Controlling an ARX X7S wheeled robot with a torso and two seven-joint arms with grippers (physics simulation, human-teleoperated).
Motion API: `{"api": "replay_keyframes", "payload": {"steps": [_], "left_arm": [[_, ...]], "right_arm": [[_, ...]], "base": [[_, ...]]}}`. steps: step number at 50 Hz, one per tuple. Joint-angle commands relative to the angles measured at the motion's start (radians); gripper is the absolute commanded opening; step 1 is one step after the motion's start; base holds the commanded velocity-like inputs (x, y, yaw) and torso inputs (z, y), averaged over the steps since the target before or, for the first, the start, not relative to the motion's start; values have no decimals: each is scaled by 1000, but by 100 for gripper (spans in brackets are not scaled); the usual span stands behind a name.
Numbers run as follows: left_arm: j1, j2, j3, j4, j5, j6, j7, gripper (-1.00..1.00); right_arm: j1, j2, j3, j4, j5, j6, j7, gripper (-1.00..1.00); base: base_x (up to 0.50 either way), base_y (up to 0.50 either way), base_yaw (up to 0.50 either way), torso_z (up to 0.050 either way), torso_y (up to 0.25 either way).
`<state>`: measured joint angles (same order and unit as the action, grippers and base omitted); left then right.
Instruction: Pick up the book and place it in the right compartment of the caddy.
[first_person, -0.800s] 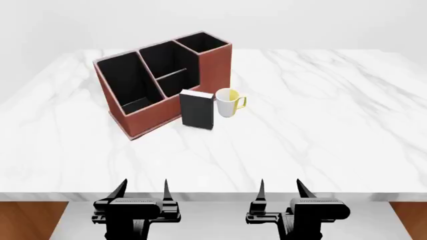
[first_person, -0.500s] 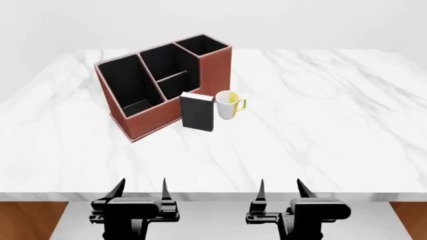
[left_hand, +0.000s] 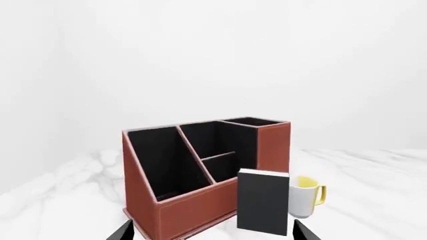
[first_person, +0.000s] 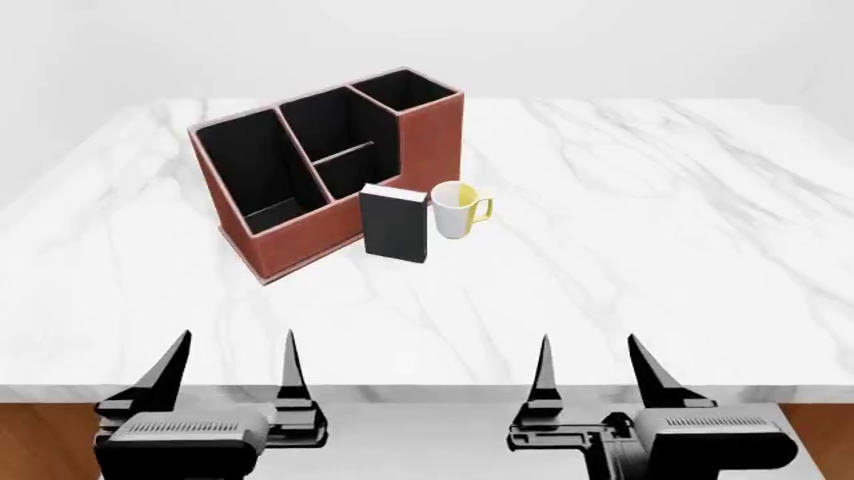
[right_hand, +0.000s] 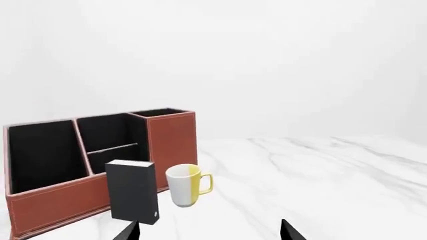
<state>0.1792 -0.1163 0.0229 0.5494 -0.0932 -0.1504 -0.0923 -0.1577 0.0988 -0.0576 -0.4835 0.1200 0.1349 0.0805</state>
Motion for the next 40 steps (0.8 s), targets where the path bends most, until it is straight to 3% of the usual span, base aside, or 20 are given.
{"api": "replay_keyframes", "payload": {"steps": [1, 6, 40], "left_arm": [[50, -24, 0, 125, -18, -12, -18, 100], [45, -27, 0, 114, -23, -5, -25, 100], [52, -57, 17, 128, -42, -2, -63, 100]], "right_arm": [[-51, 28, -5, -151, 38, 26, 14, 100], [-47, 38, -6, -163, 59, 57, 17, 100], [-40, 75, -41, -154, 62, 66, 50, 100]], "base": [[0, 0, 0, 0, 0], [141, -8, 0, 0, 0], [500, -65, 0, 0, 0]]}}
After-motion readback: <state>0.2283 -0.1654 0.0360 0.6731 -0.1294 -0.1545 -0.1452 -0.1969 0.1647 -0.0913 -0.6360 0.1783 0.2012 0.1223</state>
